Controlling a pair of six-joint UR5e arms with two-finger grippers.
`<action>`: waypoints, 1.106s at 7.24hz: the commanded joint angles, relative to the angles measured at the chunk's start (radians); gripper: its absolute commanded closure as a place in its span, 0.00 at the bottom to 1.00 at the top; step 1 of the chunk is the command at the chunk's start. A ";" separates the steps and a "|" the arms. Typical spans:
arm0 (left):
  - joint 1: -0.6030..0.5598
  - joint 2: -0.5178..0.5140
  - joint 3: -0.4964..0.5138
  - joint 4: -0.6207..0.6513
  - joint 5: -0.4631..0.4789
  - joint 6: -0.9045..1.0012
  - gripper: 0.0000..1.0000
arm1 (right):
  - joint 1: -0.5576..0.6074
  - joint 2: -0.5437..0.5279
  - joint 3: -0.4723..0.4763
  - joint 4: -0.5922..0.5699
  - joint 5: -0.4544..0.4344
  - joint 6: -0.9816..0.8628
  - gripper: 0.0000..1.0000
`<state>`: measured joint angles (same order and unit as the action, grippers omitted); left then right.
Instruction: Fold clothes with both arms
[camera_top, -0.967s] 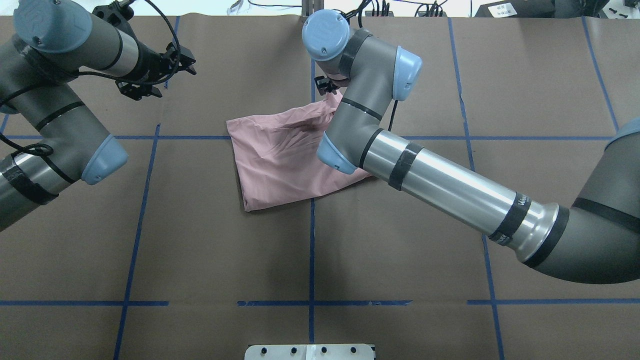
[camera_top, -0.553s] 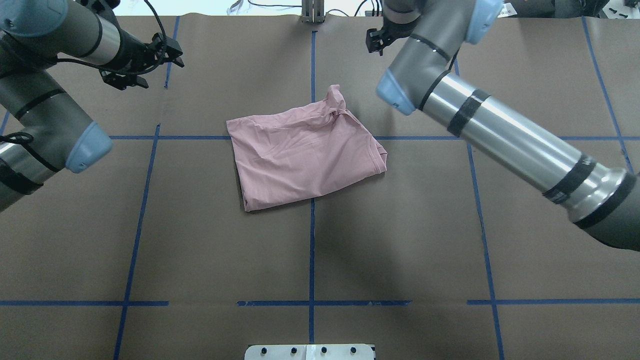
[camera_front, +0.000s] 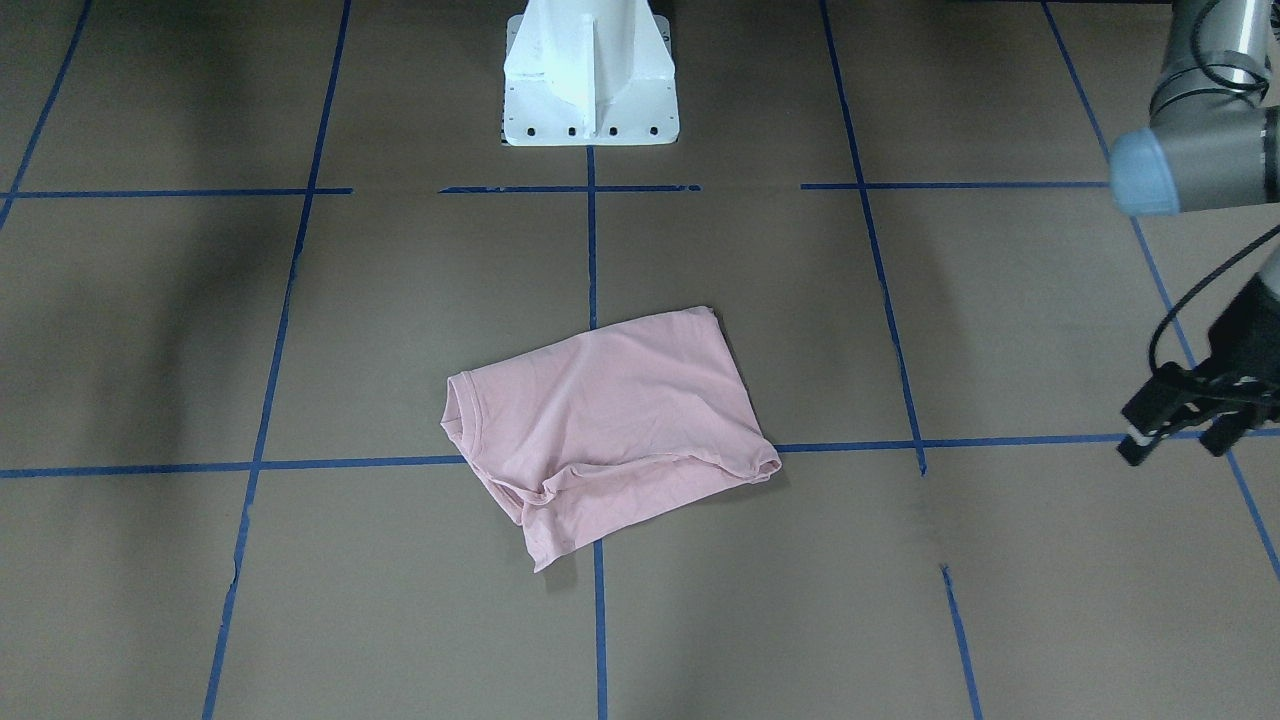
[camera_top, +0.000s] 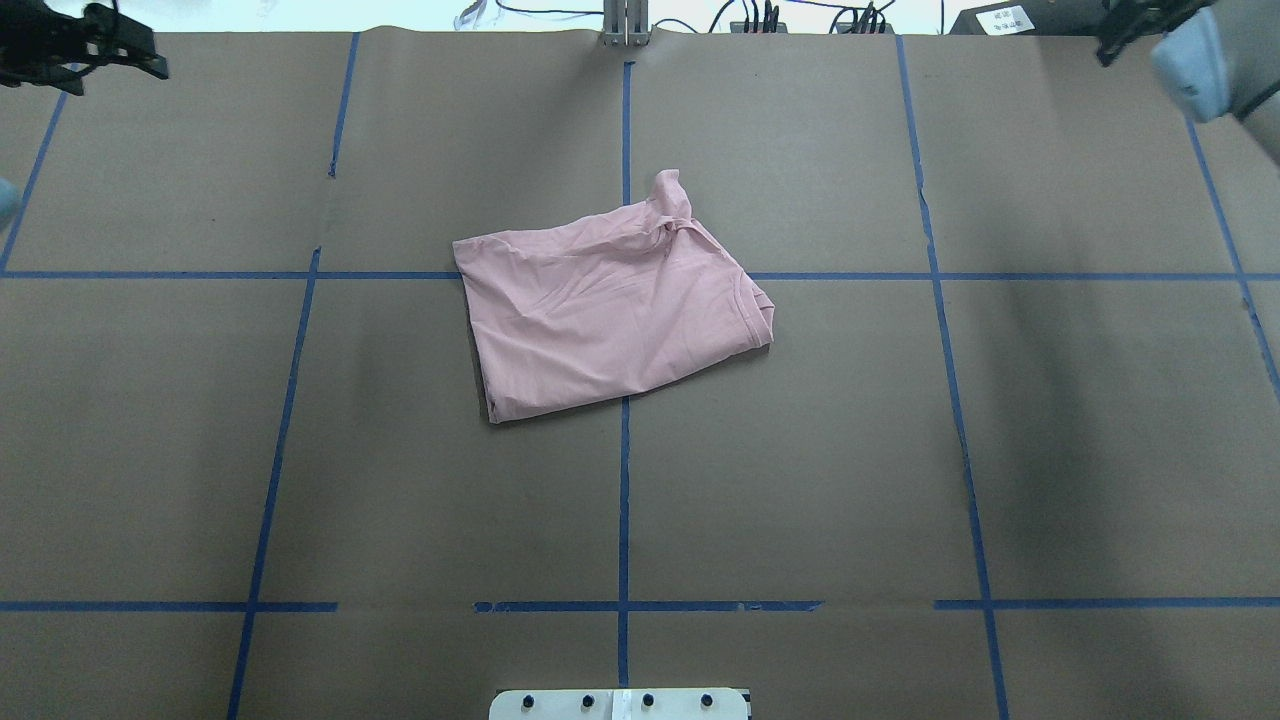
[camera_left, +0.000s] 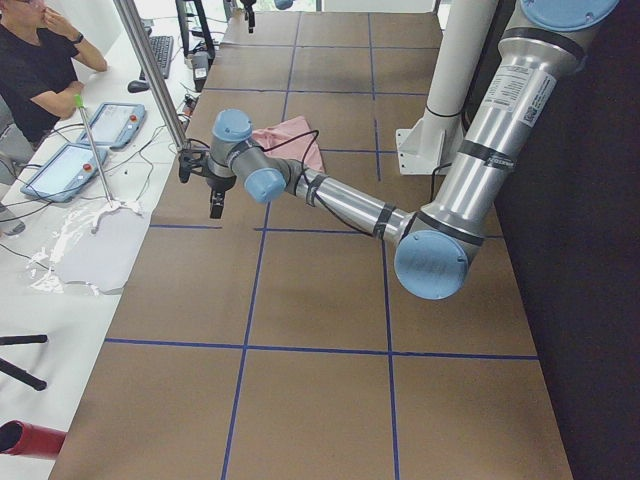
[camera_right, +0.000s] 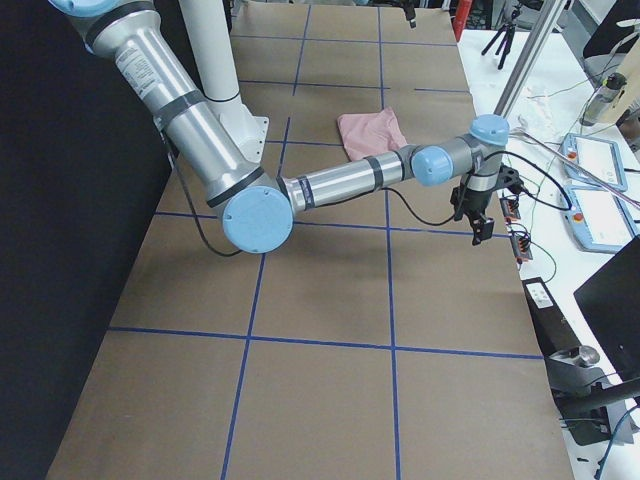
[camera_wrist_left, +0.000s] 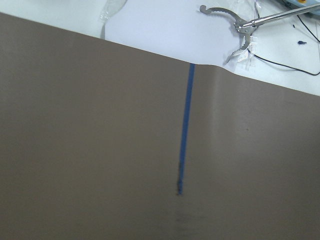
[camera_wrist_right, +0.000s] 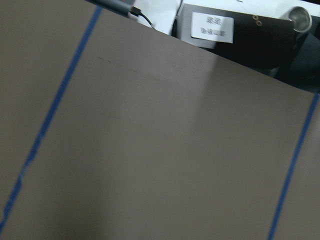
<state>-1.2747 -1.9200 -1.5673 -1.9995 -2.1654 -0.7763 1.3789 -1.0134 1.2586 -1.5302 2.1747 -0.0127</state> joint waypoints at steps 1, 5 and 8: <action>-0.141 0.073 -0.022 0.133 -0.071 0.380 0.00 | 0.194 -0.172 0.013 -0.086 0.132 -0.260 0.00; -0.288 0.295 -0.054 0.171 -0.197 0.854 0.00 | 0.330 -0.485 0.297 -0.091 0.170 -0.087 0.00; -0.285 0.372 -0.131 0.160 -0.165 0.822 0.00 | 0.168 -0.511 0.361 -0.079 0.177 0.100 0.00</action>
<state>-1.5593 -1.5706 -1.6851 -1.8397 -2.3501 0.0498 1.6239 -1.5235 1.6170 -1.6130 2.3487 0.0458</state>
